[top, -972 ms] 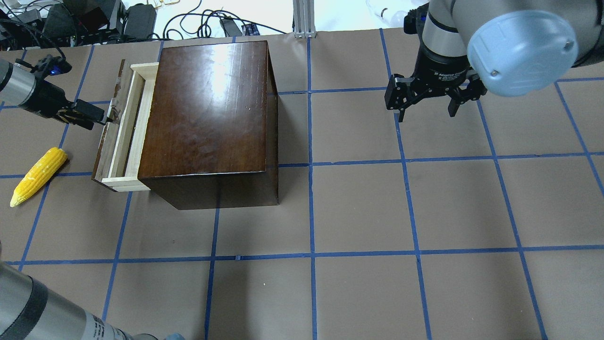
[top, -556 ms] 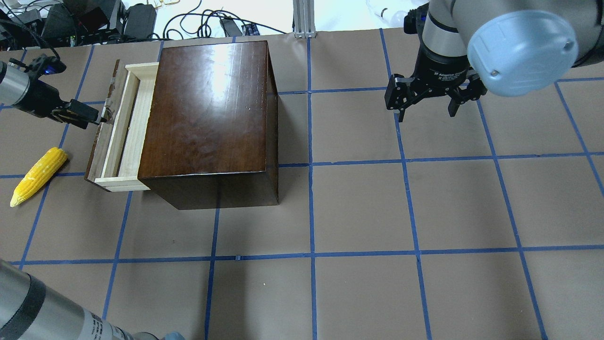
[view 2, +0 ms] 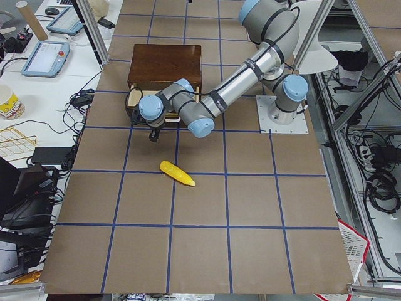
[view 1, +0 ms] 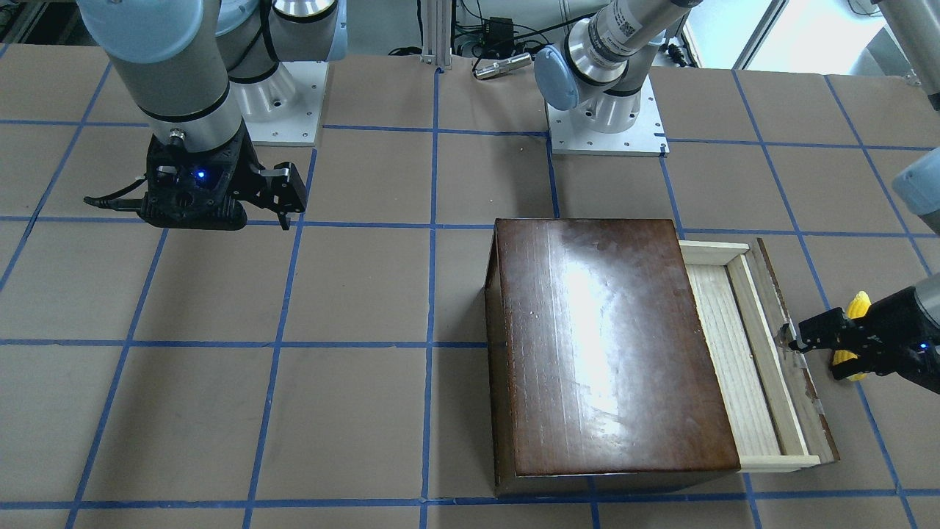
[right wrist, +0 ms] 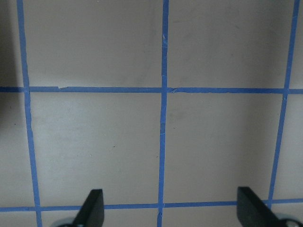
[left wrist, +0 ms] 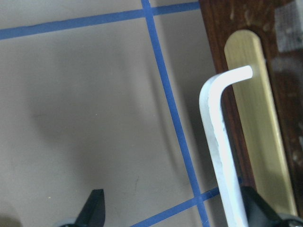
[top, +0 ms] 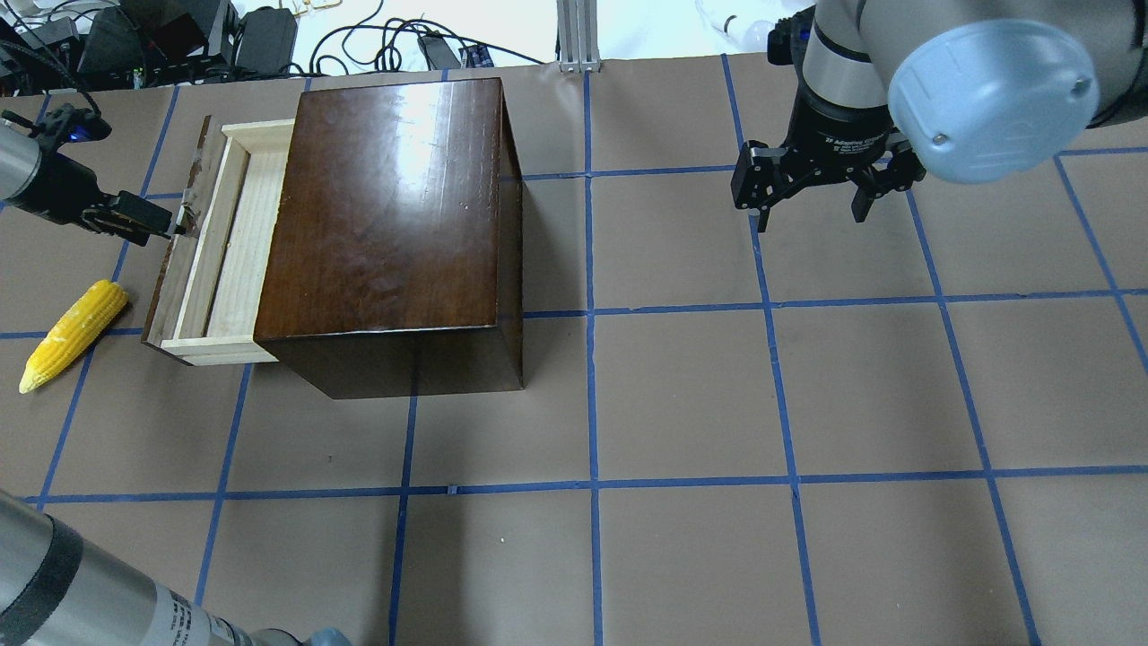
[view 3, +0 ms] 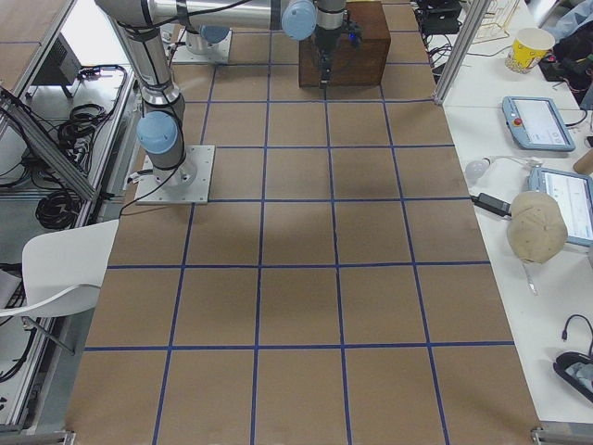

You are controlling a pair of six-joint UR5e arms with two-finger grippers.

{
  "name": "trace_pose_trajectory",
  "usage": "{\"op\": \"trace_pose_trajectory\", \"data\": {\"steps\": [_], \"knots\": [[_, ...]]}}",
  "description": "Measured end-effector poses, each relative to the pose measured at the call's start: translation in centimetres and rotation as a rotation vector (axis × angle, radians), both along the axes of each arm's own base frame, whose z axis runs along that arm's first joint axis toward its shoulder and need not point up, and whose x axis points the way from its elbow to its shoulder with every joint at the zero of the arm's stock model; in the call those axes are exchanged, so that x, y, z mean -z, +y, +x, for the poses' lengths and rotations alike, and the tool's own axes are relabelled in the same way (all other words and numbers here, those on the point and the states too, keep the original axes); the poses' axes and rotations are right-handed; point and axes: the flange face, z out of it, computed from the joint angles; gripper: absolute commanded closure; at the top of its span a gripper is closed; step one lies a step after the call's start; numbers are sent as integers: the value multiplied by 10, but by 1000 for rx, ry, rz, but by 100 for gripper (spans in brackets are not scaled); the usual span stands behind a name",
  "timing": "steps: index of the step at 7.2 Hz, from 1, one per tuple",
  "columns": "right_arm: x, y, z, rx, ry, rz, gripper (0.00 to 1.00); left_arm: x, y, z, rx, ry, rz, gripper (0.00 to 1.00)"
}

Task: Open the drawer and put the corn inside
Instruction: 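Grasp the white handle with the left gripper and pull the drawer open, then release the handle and move the left gripper over the yellow corn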

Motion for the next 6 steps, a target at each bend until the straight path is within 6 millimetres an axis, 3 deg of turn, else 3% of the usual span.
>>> {"op": "trace_pose_trajectory", "data": {"steps": [6], "knots": [[0, 0, 0, 0, 0, -1, 0, -29, 1, 3, -25, -28, -24, 0]]}}
